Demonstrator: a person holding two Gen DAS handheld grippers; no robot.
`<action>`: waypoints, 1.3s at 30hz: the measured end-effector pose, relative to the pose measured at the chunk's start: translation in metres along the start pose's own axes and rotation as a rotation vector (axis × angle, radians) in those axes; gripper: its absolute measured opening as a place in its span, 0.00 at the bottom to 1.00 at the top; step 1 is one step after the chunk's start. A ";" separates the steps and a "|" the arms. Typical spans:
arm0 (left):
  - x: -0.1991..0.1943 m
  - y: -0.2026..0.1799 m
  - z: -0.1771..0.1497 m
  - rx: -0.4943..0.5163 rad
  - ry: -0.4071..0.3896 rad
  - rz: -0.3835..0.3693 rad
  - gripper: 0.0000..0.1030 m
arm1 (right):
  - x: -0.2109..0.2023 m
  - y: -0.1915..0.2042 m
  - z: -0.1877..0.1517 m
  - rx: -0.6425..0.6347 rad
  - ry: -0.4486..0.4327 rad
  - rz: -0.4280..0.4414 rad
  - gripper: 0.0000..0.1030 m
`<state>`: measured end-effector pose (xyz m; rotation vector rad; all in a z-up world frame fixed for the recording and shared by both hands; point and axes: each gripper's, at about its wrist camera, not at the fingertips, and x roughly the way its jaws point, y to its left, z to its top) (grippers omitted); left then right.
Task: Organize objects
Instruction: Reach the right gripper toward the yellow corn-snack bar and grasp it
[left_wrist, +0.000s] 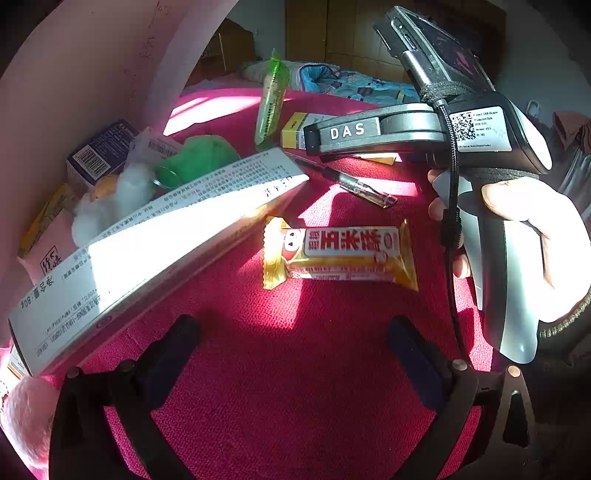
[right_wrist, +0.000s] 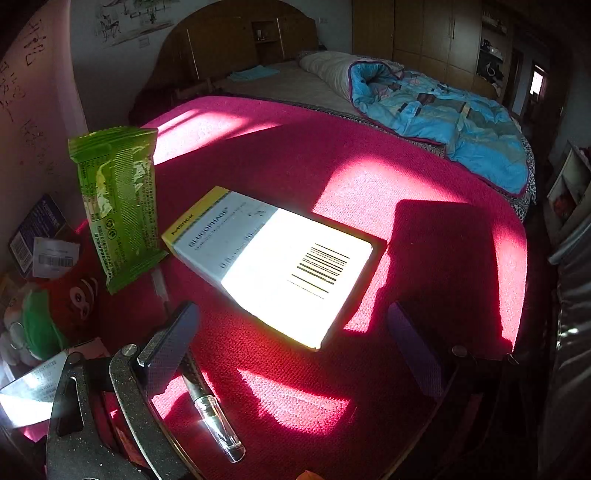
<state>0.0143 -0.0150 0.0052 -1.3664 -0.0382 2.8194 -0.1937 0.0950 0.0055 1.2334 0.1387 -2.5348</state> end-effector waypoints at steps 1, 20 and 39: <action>-0.001 0.002 -0.001 0.000 0.001 0.000 1.00 | 0.001 0.000 0.000 -0.001 0.000 -0.001 1.00; -0.003 0.005 -0.009 0.001 0.000 0.001 1.00 | -0.001 -0.001 -0.001 -0.013 0.005 -0.016 1.00; 0.002 -0.006 -0.002 0.001 0.001 0.002 1.00 | 0.000 -0.002 -0.001 -0.015 0.006 -0.018 1.00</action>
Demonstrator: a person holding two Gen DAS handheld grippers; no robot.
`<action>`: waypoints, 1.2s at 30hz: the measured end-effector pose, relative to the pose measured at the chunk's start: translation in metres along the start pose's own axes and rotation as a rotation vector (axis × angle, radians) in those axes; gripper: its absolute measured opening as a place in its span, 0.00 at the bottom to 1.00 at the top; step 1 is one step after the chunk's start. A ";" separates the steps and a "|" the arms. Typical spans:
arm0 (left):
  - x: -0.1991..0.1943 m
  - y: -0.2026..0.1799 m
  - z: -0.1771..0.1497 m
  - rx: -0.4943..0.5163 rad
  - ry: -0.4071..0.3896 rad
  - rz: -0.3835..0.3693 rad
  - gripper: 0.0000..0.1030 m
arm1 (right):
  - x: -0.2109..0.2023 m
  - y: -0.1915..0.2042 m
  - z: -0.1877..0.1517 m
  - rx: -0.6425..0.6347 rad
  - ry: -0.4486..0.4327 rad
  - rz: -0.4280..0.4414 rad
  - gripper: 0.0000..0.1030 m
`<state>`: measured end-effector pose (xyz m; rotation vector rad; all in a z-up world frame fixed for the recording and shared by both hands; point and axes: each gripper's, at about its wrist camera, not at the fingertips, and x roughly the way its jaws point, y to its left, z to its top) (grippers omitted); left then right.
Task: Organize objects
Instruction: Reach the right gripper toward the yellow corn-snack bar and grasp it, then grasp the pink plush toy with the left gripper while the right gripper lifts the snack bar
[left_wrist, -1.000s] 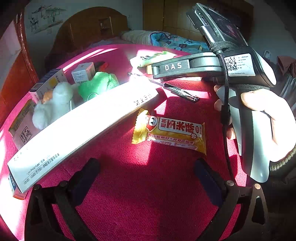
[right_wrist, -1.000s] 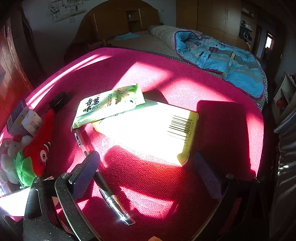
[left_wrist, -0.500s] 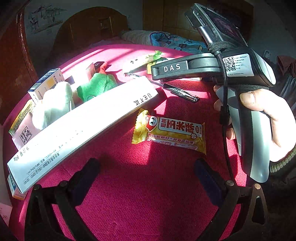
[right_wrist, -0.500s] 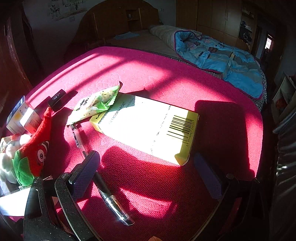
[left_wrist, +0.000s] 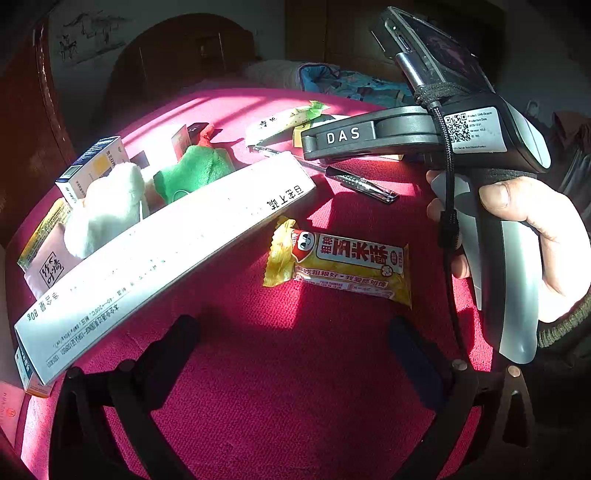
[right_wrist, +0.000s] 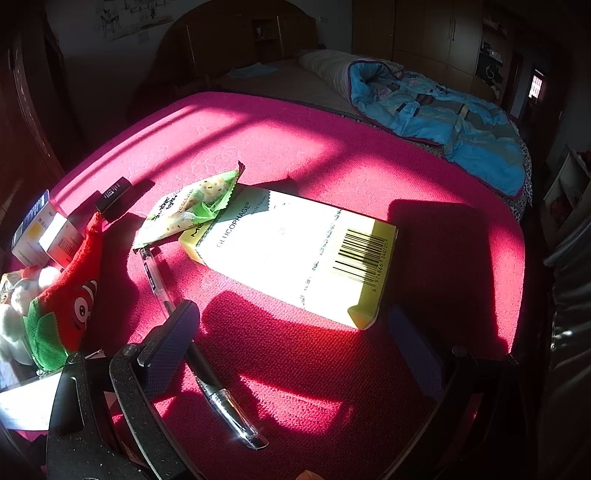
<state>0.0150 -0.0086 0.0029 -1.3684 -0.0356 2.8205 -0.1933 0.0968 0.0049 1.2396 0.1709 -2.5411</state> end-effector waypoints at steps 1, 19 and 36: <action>0.000 0.000 0.000 0.000 0.000 0.000 1.00 | 0.000 -0.001 0.000 0.002 -0.001 0.003 1.00; -0.033 -0.020 0.004 0.045 -0.095 0.038 1.00 | -0.011 -0.022 -0.001 0.035 -0.035 0.145 1.00; -0.221 0.103 -0.136 -0.477 -0.273 0.398 1.00 | -0.088 0.015 -0.037 -0.462 -0.177 0.645 1.00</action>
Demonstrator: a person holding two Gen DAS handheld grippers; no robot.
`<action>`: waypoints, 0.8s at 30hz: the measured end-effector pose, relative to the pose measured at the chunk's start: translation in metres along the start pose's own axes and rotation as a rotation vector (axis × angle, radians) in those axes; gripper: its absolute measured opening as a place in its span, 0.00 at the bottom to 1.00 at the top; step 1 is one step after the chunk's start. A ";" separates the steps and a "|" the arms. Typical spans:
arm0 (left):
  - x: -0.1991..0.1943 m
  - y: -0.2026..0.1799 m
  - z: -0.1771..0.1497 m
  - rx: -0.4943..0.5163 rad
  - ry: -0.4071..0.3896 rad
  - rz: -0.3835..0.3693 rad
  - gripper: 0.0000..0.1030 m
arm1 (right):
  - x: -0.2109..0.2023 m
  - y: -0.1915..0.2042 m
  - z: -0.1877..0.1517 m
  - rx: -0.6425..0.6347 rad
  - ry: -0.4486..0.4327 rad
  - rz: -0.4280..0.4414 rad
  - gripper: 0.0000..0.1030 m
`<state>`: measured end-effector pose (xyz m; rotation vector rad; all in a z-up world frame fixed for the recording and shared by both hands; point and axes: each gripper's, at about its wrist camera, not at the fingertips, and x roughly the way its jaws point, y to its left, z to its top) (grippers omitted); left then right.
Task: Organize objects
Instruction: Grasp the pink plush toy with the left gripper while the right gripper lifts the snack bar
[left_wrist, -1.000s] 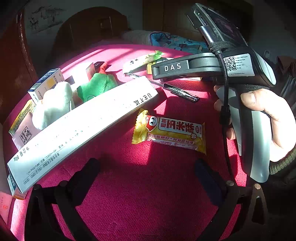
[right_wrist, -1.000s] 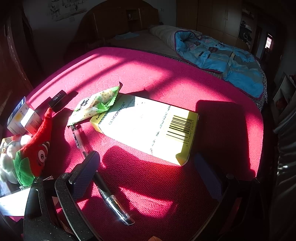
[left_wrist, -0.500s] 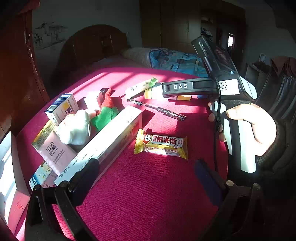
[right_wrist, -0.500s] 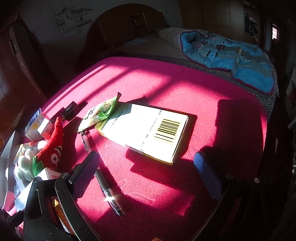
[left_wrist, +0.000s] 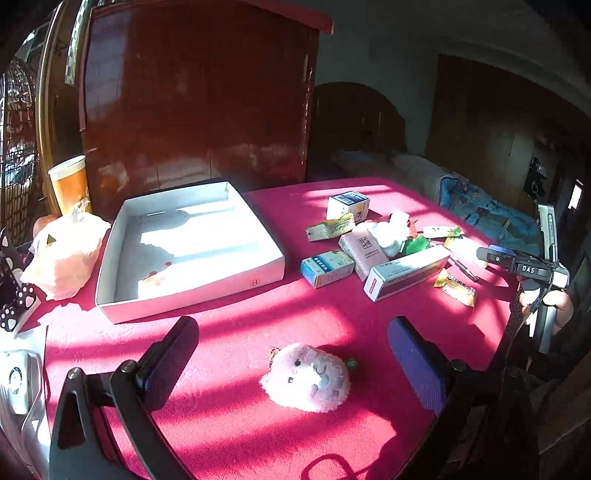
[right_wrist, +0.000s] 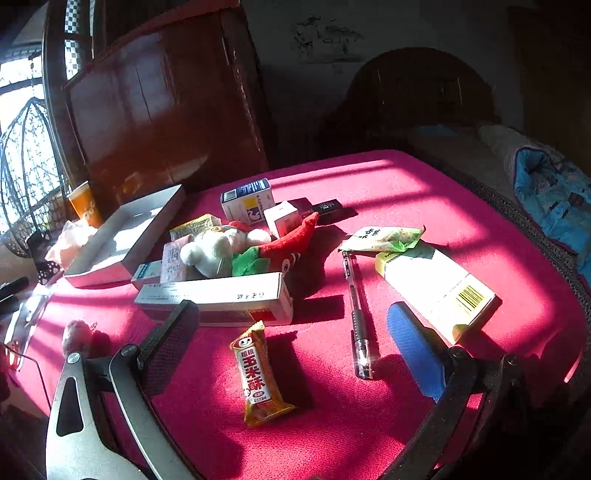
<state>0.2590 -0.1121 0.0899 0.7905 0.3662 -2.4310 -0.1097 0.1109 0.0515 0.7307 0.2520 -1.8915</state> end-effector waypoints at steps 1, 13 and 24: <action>0.004 0.007 -0.009 -0.013 0.030 0.018 0.99 | 0.006 0.010 -0.005 -0.042 0.029 0.017 1.00; 0.067 -0.031 -0.032 0.192 0.162 -0.068 0.99 | 0.046 0.047 -0.027 -0.178 0.195 0.063 0.76; 0.096 -0.036 -0.043 0.175 0.231 -0.067 0.64 | 0.059 0.055 -0.036 -0.270 0.242 0.017 0.36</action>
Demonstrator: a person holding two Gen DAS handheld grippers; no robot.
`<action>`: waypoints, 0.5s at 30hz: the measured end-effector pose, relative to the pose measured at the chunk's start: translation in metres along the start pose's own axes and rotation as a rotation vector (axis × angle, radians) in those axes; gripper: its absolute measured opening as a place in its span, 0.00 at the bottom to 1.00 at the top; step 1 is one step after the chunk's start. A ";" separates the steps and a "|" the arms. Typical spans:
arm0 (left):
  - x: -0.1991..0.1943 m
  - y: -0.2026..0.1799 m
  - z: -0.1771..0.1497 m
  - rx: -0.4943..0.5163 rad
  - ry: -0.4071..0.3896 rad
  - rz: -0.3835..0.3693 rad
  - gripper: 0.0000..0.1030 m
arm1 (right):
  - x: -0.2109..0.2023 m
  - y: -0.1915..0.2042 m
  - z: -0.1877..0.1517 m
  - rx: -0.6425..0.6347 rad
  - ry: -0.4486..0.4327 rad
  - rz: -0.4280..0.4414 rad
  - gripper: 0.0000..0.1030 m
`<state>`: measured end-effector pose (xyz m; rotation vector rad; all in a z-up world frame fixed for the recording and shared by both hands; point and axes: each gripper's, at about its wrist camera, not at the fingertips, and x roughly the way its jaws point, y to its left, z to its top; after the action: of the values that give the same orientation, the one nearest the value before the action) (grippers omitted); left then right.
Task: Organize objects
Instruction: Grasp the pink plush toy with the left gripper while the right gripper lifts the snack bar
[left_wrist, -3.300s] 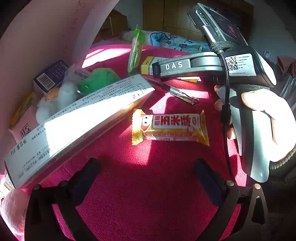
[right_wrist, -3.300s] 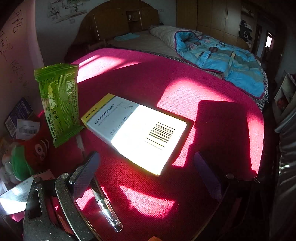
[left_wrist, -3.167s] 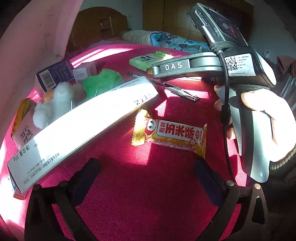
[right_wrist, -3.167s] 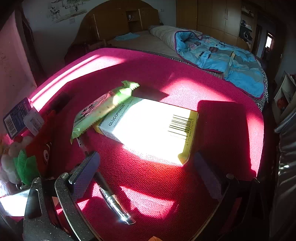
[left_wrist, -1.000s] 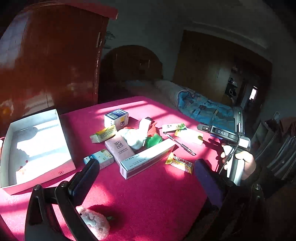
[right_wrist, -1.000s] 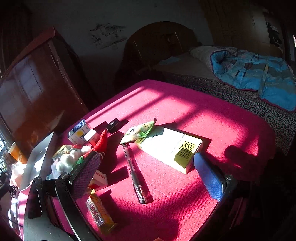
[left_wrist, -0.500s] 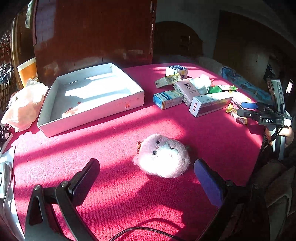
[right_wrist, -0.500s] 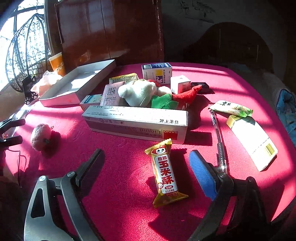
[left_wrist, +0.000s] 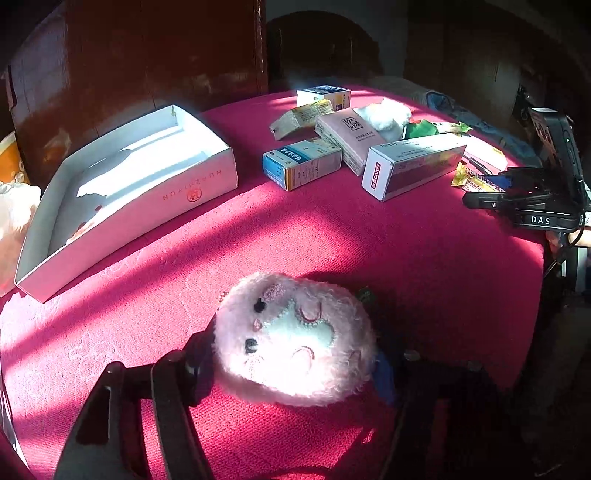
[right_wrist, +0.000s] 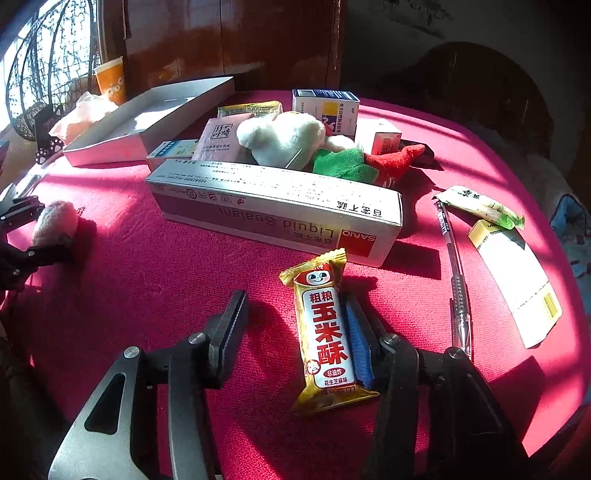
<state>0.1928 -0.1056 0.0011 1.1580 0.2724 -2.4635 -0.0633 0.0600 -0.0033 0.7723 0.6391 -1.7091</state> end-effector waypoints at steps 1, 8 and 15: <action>-0.002 0.001 -0.001 -0.004 0.000 -0.001 0.63 | -0.001 -0.001 0.001 -0.003 0.001 0.005 0.21; -0.037 0.007 0.001 -0.038 -0.109 0.025 0.61 | -0.014 0.002 0.002 0.006 -0.016 0.042 0.19; -0.088 0.029 0.017 -0.114 -0.252 0.073 0.61 | -0.063 0.016 0.026 -0.006 -0.176 0.125 0.19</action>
<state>0.2440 -0.1136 0.0795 0.7878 0.2864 -2.4615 -0.0404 0.0757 0.0611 0.6364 0.4652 -1.6385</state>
